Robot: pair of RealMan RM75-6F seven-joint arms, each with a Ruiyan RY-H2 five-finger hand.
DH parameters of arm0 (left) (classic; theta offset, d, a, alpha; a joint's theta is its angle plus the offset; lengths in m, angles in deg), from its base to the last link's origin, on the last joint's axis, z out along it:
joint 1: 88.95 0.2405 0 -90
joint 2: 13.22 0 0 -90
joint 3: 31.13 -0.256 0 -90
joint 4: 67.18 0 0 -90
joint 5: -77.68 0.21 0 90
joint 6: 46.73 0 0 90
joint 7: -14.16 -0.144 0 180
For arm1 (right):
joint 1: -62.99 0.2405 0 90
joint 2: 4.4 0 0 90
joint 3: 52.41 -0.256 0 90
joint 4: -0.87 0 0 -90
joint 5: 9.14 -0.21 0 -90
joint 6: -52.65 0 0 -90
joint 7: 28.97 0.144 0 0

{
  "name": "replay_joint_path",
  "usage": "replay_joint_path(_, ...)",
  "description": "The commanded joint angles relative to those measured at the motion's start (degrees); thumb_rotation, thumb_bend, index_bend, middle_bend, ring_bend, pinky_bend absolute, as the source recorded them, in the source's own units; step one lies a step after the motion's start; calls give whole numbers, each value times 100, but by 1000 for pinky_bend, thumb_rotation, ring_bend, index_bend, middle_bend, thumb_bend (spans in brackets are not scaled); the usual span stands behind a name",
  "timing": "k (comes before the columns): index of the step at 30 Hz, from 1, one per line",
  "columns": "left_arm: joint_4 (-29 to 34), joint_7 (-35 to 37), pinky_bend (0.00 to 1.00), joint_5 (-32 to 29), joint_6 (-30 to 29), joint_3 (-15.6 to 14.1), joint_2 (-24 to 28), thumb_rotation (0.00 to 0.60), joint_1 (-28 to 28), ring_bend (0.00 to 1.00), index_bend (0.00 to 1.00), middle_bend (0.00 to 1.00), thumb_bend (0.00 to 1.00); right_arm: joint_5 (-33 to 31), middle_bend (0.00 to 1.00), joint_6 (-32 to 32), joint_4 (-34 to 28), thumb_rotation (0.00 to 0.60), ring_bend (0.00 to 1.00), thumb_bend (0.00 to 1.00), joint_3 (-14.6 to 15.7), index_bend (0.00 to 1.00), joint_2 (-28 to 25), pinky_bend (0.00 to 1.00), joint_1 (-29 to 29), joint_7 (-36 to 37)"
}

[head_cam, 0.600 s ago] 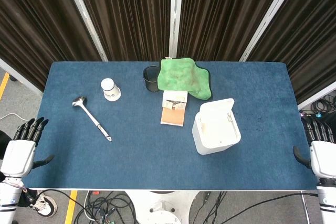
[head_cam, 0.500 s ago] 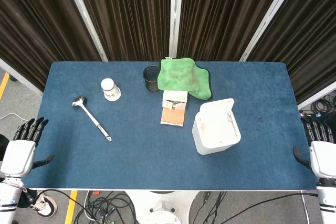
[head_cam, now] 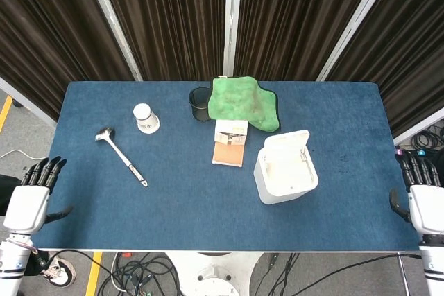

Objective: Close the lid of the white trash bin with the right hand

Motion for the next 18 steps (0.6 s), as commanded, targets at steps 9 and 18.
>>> replay_joint_path(9,13,-11,123,-18,74,-4,9,600,-38,7,84,60,0,75,119,917,-1189,600,0,1000,-238,0,-815,0,719,-298)
replay_joint_path(18,-53,51,122,-27,77,-9,-20,600,-37,7,84,60,0,-140,116,1850,-2374,600,0,1000,-841,0,-1253,0,1754,-796)
